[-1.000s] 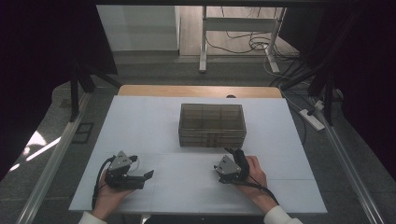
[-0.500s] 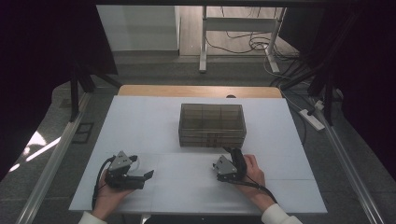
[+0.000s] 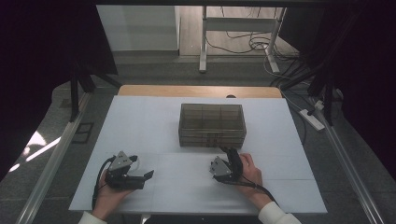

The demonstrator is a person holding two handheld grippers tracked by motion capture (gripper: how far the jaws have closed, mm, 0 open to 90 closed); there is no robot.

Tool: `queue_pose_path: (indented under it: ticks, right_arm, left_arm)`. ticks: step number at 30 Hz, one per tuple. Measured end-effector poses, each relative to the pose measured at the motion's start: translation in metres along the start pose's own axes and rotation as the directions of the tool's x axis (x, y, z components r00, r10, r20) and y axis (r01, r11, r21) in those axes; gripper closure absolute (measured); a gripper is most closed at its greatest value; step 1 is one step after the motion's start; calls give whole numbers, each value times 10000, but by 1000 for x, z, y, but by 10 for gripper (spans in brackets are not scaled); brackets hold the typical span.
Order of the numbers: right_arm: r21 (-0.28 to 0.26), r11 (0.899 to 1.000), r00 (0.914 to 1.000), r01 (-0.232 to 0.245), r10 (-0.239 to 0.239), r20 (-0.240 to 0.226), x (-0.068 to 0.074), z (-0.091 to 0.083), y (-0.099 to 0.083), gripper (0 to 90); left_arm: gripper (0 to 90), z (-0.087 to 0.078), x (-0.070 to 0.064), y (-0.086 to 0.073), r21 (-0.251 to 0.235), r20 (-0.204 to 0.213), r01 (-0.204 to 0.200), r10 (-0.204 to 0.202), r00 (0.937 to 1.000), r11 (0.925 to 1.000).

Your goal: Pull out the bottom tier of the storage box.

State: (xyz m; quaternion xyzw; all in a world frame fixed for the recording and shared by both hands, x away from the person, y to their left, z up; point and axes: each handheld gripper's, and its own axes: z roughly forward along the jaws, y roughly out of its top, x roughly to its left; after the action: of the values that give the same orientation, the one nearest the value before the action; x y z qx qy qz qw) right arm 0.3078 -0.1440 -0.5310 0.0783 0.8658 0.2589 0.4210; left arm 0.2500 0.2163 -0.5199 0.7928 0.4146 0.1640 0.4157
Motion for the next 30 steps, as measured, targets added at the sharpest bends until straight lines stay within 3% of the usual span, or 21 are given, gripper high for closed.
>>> queue_pose_path:
  ticks: [28,30]
  right_arm:
    - [312,9947,9944,983,-994,369,4,15,3,391]
    - [287,9941,9927,1045,-1060,581,5,17,3,395]
  left_arm:
    - [113,0,0,0,-10,25,7,-7,10000,10000]
    - [113,0,0,0,-11,24,5,-5,10000,10000]
